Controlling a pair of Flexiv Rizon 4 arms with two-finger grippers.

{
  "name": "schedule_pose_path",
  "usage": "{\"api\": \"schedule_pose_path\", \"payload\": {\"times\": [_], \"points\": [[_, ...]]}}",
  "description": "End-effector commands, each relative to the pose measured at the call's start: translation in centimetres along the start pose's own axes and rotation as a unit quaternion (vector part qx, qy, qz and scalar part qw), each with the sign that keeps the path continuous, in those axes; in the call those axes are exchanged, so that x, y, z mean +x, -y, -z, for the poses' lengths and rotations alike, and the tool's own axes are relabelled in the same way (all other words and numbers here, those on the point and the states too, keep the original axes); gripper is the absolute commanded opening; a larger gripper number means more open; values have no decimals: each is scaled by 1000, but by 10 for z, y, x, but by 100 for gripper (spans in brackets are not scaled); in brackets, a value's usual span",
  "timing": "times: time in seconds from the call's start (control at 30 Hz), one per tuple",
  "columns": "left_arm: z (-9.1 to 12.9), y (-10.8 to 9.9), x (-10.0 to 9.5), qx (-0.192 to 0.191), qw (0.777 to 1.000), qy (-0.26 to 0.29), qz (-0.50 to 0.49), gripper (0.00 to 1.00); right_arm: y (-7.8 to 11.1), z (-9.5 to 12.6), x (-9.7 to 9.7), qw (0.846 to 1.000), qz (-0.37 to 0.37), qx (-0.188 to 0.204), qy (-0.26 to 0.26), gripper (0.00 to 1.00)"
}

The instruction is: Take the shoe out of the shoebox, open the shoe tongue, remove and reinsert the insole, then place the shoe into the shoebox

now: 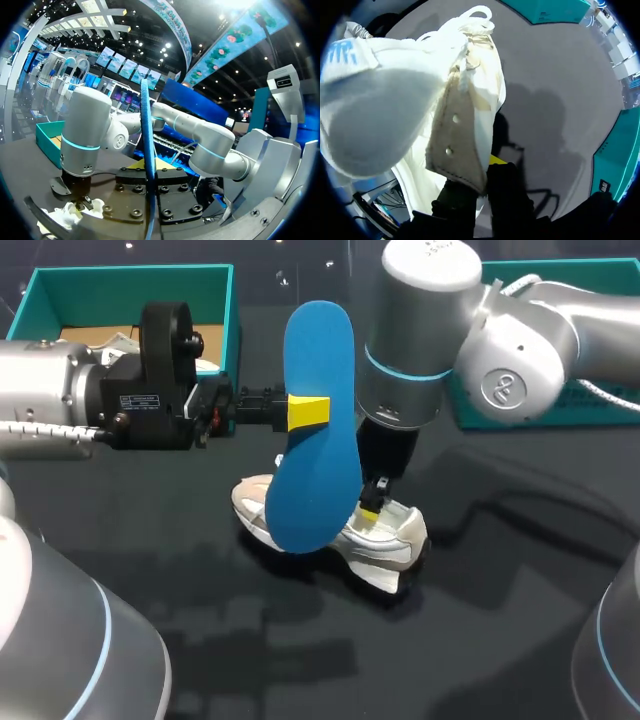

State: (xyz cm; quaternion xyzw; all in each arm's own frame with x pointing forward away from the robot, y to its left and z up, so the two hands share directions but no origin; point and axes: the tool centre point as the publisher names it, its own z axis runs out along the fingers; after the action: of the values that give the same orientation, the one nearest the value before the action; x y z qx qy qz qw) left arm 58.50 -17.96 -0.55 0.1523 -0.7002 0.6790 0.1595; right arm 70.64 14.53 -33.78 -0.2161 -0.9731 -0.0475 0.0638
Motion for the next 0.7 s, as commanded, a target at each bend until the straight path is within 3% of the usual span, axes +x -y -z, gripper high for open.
{"api": "schedule_pose_path", "payload": {"times": [0.03,0.43,0.57,0.7], "points": [[-2,0,-1,0,1000,-1,0,0,7,3,3,1000,0,-14,4,0],[-2,0,-1,0,1000,-1,0,0,7,3,3,1000,0,-14,4,0],[-2,0,-1,0,1000,-1,0,0,14,6,3,992,-106,-69,9,0],[-2,0,-1,0,1000,-1,0,0,16,7,8,981,-182,-70,22,0]]}}
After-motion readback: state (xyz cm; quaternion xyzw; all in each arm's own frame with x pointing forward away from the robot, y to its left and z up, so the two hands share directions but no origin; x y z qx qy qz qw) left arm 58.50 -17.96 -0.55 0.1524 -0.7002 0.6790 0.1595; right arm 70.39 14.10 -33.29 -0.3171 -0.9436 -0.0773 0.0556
